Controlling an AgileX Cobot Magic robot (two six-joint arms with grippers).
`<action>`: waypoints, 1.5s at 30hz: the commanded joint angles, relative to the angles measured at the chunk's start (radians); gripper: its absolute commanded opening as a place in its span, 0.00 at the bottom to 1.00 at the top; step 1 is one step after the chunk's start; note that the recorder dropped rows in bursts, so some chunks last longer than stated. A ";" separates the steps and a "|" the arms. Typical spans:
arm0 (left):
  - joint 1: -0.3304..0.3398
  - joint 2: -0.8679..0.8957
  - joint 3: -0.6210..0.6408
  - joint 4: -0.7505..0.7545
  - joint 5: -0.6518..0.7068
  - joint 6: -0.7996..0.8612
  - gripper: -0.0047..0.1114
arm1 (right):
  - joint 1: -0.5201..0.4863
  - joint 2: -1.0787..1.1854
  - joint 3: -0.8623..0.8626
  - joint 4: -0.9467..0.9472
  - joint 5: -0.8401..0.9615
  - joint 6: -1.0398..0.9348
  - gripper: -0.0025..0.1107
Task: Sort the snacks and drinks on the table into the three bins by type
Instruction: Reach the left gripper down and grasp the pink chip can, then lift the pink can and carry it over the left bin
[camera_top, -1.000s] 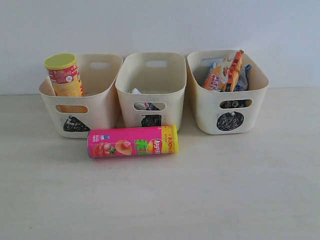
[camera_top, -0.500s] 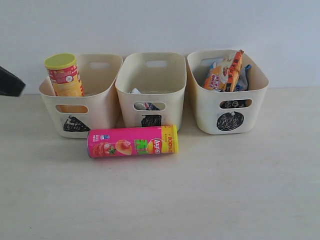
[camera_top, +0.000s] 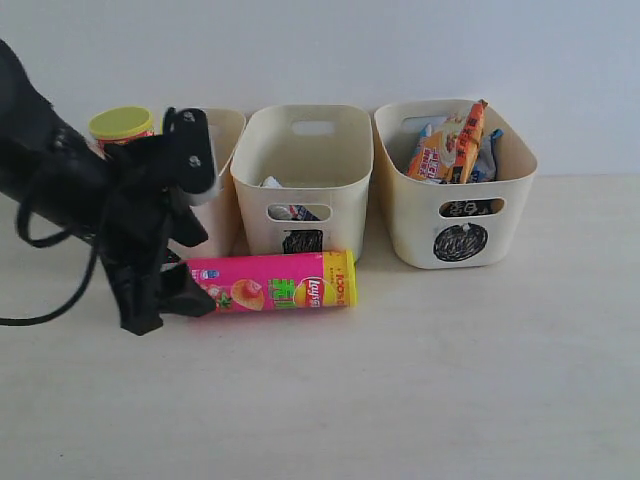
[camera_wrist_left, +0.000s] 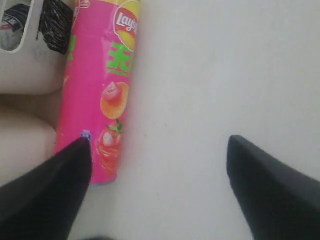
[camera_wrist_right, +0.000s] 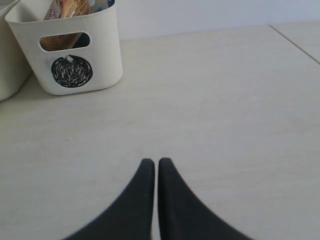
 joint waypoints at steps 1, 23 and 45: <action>-0.031 0.101 -0.004 0.037 -0.194 0.005 0.73 | -0.001 -0.006 0.000 0.000 -0.006 -0.002 0.02; -0.031 0.438 -0.137 0.163 -0.496 -0.013 0.76 | -0.001 -0.006 0.000 0.000 -0.006 -0.002 0.02; -0.054 0.395 -0.195 0.171 -0.249 -0.011 0.08 | -0.001 -0.006 0.000 0.008 -0.006 -0.002 0.02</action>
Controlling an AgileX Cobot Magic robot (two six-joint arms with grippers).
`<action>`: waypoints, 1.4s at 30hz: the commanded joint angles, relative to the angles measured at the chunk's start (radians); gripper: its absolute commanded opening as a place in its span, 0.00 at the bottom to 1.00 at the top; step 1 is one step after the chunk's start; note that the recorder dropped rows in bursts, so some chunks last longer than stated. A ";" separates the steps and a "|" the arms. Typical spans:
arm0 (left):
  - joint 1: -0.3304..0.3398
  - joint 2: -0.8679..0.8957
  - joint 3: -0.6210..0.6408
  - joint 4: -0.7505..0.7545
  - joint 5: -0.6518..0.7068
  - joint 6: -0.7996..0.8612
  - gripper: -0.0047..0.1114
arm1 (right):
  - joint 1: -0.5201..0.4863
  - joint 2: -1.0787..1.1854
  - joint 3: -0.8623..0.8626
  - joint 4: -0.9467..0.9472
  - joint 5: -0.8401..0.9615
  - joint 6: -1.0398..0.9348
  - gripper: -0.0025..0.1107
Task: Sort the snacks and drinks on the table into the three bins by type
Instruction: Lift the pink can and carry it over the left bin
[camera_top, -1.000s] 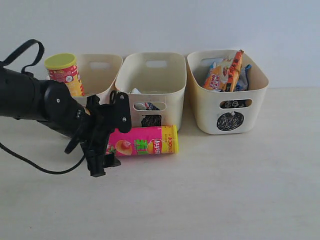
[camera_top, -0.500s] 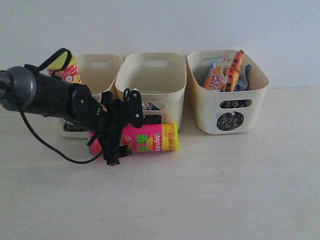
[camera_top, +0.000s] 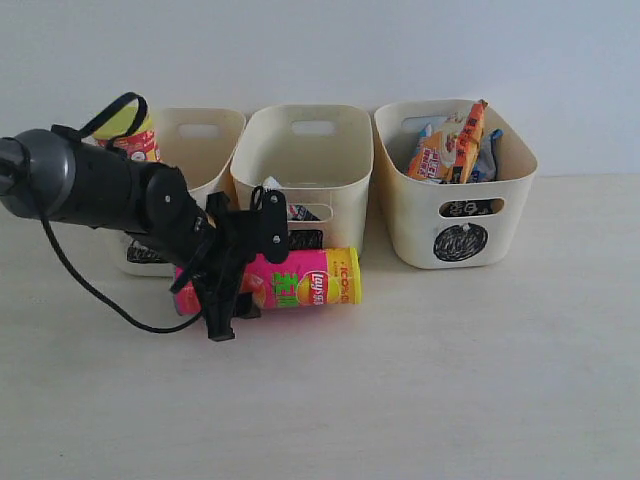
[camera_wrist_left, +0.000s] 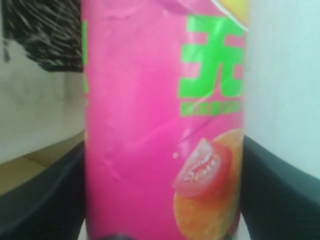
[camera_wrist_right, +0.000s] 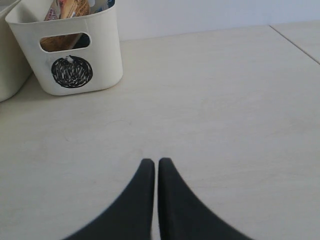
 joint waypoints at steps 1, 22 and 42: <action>-0.019 -0.088 -0.006 -0.018 0.136 -0.009 0.08 | -0.001 -0.006 0.000 0.008 -0.006 -0.002 0.02; 0.186 -0.439 -0.115 -0.243 0.222 -0.707 0.07 | -0.001 -0.006 0.000 0.008 -0.006 -0.002 0.02; 0.236 -0.023 -0.450 -0.235 0.030 -0.864 0.18 | -0.001 -0.006 0.000 0.008 -0.006 -0.002 0.02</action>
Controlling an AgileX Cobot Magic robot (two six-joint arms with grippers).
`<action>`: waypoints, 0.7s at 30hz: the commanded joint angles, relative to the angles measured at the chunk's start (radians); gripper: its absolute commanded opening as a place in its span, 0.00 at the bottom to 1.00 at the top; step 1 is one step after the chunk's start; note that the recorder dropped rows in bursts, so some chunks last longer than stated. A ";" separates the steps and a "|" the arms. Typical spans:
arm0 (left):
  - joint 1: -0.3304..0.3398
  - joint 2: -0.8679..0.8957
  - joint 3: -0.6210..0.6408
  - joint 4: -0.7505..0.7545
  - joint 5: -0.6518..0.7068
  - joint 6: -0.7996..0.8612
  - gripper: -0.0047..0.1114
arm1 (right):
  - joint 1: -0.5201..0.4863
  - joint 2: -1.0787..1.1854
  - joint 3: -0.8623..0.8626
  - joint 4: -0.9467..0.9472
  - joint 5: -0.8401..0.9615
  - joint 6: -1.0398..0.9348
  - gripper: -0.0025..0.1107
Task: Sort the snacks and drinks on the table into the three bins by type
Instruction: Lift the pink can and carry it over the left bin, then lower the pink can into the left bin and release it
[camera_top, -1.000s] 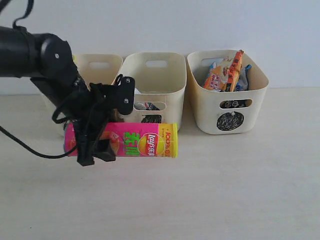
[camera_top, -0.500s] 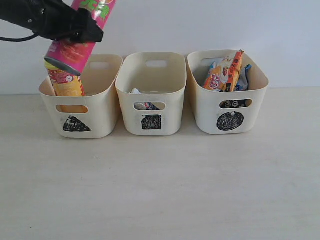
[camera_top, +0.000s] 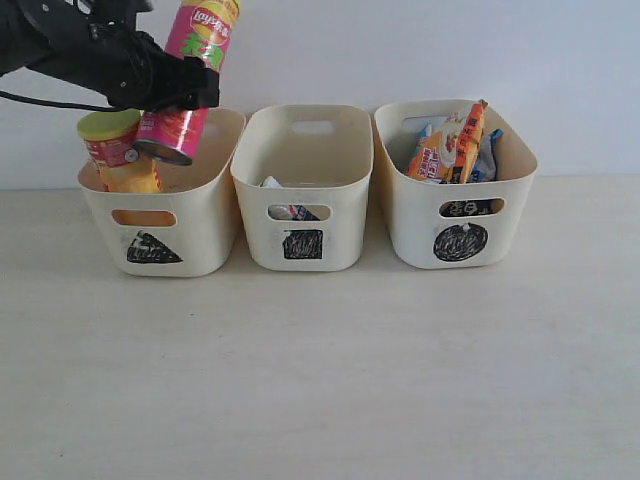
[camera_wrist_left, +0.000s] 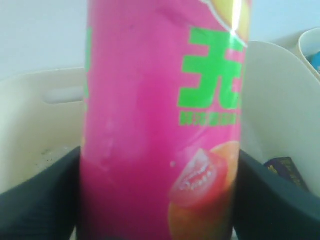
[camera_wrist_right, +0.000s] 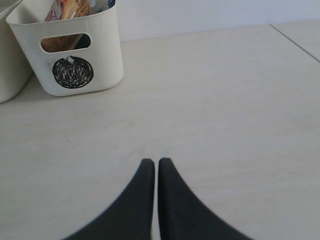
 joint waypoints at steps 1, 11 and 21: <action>0.002 0.038 -0.029 -0.002 -0.033 -0.010 0.30 | -0.001 -0.006 0.000 0.000 -0.004 -0.002 0.02; 0.002 0.043 -0.073 -0.025 -0.070 -0.032 0.72 | -0.001 -0.006 0.000 0.000 -0.004 -0.002 0.02; 0.002 -0.033 -0.115 -0.040 -0.044 -0.054 0.45 | -0.001 -0.006 0.000 0.000 -0.004 -0.002 0.02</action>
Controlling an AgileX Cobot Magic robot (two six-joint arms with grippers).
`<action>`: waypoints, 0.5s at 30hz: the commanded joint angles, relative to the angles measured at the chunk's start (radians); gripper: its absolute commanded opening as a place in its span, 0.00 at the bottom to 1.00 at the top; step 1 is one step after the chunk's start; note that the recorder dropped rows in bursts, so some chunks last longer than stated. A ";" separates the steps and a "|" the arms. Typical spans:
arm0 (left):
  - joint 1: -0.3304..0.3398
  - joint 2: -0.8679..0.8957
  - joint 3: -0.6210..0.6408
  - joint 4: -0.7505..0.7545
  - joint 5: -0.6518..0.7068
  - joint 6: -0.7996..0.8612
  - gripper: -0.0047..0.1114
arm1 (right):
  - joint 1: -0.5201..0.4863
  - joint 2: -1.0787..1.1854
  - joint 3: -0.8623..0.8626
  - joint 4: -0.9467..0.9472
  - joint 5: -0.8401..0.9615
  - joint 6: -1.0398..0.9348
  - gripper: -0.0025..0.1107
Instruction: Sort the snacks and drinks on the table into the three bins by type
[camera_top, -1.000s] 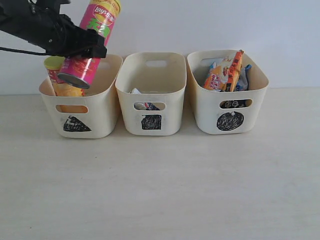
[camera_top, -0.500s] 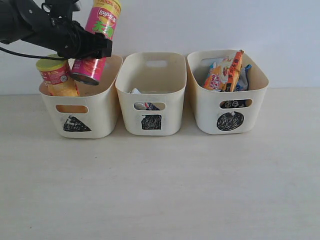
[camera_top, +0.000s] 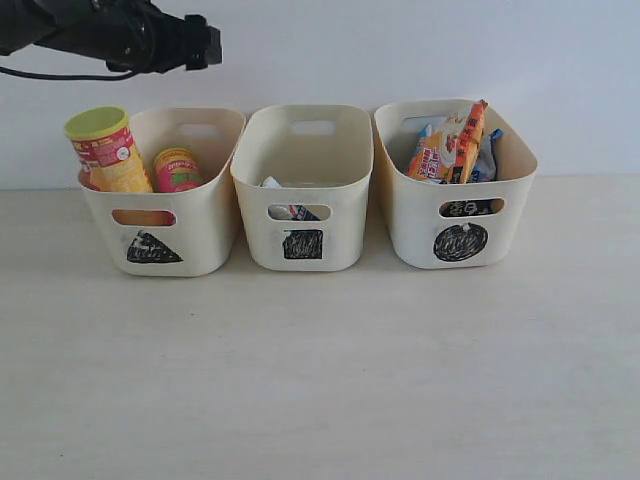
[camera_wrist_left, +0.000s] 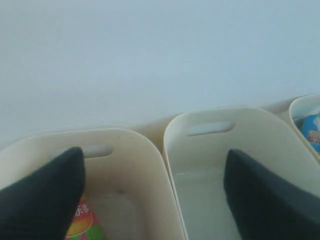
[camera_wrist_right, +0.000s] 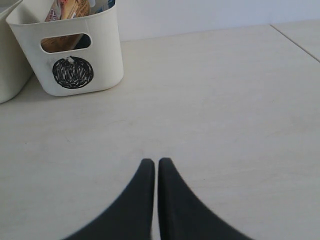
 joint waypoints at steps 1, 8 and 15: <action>0.002 -0.065 -0.008 -0.011 0.030 -0.027 0.36 | -0.001 -0.006 0.000 0.000 -0.004 -0.002 0.02; 0.013 -0.167 -0.008 -0.022 0.202 -0.083 0.07 | -0.001 -0.006 0.000 0.000 -0.004 -0.002 0.02; 0.051 -0.331 0.127 -0.020 0.248 -0.157 0.07 | -0.001 -0.006 0.000 0.000 -0.004 -0.002 0.02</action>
